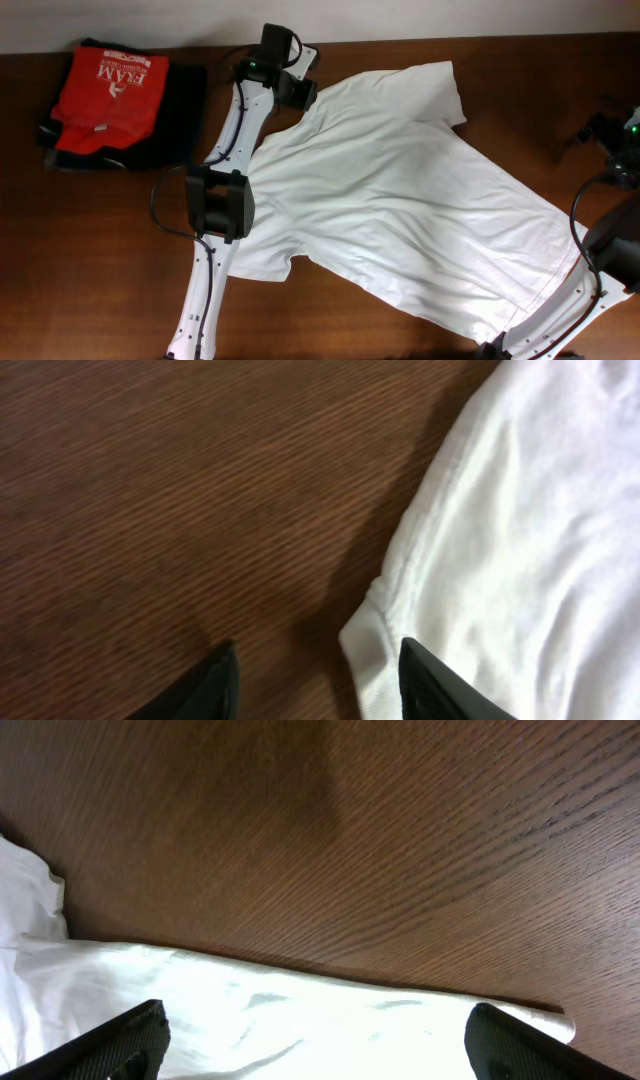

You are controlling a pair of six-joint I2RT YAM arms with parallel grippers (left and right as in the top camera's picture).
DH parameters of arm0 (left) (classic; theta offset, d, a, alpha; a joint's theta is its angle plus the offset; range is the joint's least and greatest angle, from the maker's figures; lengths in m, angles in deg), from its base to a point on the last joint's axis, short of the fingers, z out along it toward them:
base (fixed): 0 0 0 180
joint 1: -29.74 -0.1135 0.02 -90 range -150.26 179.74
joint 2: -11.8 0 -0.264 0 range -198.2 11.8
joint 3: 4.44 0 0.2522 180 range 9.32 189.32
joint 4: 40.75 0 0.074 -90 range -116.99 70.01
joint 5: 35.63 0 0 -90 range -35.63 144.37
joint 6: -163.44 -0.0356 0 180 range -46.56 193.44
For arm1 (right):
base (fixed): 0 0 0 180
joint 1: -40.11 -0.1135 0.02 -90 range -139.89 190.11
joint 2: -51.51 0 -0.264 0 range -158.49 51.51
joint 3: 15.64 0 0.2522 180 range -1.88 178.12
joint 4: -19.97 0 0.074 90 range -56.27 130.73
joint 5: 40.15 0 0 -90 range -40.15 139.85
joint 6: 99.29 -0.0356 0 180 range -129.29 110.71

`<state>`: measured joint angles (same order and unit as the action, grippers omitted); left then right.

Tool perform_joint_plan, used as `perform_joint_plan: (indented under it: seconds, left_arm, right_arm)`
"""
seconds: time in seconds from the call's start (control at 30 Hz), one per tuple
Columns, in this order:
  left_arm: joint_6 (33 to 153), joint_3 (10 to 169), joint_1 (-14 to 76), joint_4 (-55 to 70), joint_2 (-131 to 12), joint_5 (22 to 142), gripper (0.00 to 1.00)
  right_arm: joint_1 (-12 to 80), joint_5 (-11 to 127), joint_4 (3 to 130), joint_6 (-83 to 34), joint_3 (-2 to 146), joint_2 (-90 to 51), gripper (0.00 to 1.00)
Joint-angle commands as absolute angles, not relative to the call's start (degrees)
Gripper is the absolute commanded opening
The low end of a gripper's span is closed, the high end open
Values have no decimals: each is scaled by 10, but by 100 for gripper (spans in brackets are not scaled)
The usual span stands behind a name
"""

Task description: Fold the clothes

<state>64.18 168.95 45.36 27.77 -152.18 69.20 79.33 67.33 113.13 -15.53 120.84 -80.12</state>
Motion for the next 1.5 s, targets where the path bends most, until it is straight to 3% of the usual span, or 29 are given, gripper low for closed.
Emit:
perform_joint_plan:
  seconds: [0.0,0.23,0.27,0.33,0.4,0.53,0.7,0.77,0.8,0.83,0.87,0.9,1.03,1.13,1.27,1.33,1.4,1.43,1.47]
  left_arm:
    - [632,1694,455,276,-1532,742,51]
    - [632,1694,474,275,-1558,720,50]
    - [632,1694,474,275,-1561,720,44]
    - [632,1694,473,268,-1561,717,16]
    - [657,1694,465,267,-1561,657,3]
    - [722,1694,432,283,-1561,588,1]
    - [744,1694,379,329,-1561,584,1]
    - [743,1694,368,339,-1561,586,7]
    - [743,1700,367,340,-1557,587,30]
    - [743,1723,367,343,-1541,594,61]
    - [744,1746,367,343,-1522,598,72]
    - [744,1807,372,353,-1473,606,98]
    - [846,1891,380,512,-1254,606,99]
    - [846,1891,384,600,-1119,605,99]
    - [845,1891,384,674,-997,605,99]
    - [845,1891,384,697,-951,605,99]
    - [845,1891,384,697,-916,605,99]
    - [845,1891,384,697,-906,605,99]
    - [845,1891,384,697,-888,605,99]
  right_arm:
    - [791,672,1132,-156,1216,-796,98]
    - [791,672,1132,-156,1216,-796,98]
    - [791,672,1132,-156,1216,-796,98]
    - [791,672,1132,-156,1216,-796,98]
    - [791,672,1132,-156,1216,-796,98]
    - [791,672,1132,-156,1216,-796,98]
    - [791,672,1132,-156,1216,-796,98]
    - [791,672,1132,-156,1216,-796,98]
    - [791,672,1132,-156,1216,-796,98]
    - [791,672,1132,-156,1216,-796,98]
    - [791,672,1132,-156,1216,-796,98]
    - [791,672,1132,-156,1216,-796,98]
    - [791,672,1132,-156,1216,-796,98]
    - [791,673,1124,-156,1216,-796,98]
    - [791,688,1100,-165,1216,-796,98]
    - [792,779,1124,-180,1216,-796,98]
    - [790,785,1163,-164,1216,-796,98]
    - [785,755,1181,-145,1214,-796,94]
    - [778,694,1194,-142,1210,-796,69]
